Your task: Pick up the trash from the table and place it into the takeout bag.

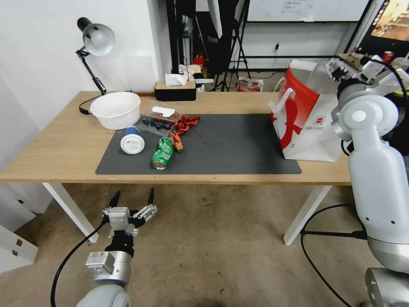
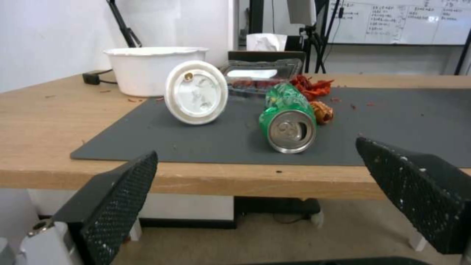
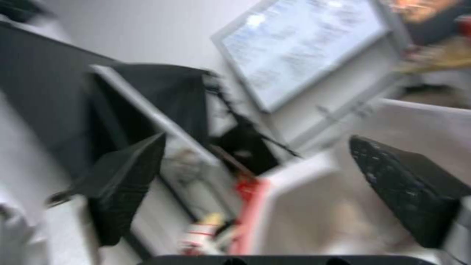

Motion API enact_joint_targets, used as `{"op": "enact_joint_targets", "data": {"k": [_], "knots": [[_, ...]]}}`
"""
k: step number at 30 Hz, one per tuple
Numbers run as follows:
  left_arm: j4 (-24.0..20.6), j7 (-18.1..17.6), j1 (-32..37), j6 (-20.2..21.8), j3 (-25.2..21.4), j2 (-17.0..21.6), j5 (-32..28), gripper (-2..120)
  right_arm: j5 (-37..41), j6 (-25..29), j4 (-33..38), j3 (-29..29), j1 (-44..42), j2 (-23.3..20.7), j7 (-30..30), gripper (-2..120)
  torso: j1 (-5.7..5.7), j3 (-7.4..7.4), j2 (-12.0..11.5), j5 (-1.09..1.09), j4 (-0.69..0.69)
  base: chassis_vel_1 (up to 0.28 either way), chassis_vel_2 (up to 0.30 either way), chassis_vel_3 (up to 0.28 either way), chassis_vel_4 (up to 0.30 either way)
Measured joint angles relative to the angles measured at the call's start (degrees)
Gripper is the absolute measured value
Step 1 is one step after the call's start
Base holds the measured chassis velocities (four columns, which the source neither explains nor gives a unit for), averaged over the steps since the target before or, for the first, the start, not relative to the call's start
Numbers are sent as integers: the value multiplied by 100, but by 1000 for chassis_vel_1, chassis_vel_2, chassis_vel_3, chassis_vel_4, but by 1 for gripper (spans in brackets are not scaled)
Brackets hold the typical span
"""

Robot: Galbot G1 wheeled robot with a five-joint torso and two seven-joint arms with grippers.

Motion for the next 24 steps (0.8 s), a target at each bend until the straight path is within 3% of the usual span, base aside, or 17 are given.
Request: {"op": "enact_joint_targets", "data": {"k": [4, 6, 9, 13, 16, 18, 21, 24], "knots": [[-7, 0, -2, 0, -7, 2, -2, 100, -21, 269, 488, -51, -370, -97, -685, 100, 0, 0, 0, -1, 1, 0, 0, 0, 0], [-10, -4, -6, 0, -12, 12, -11, 100, -461, 455, 962, -225, -951, -221, -1280, 100, 0, -1, 0, -2, 2, 0, 0, 0, 0], [-10, -5, -22, 4, -15, 16, -22, 100, -1116, 616, 1280, -391, -1580, -280, -1717, 100, 0, 0, 0, 1, -1, 0, 0, 0, 0], [-5, -6, -39, 9, -16, 18, -27, 100, -1764, 746, 1549, -530, -2123, -273, -1921, 100, 0, 0, 0, 1, -1, 0, 0, 0, 0], [16, -7, -59, 11, -15, 15, -33, 100, -3010, 1098, 1880, -669, -2977, -170, -2135, 100, 0, 0, 0, 0, 1, 0, 0, 0, 0], [18, -8, -60, 11, -15, 14, -36, 100, -3197, 1185, 1903, -674, -3111, -153, -2165, 100, 0, 0, 0, 0, 1, 0, 0, 0, 0], [29, -10, -71, 11, -19, 22, -55, 100, -4173, 1692, 2072, -688, -4133, -43, -2207, 100, 0, 0, 0, 0, 0, 0, 0, 0, 0], [38, -13, -82, 11, -24, 33, -75, 100, -4542, 1945, 2095, -683, -4621, 36, -2113, 100, -1, -1, 0, -1, -1, 0, 0, 0, 0]]}}
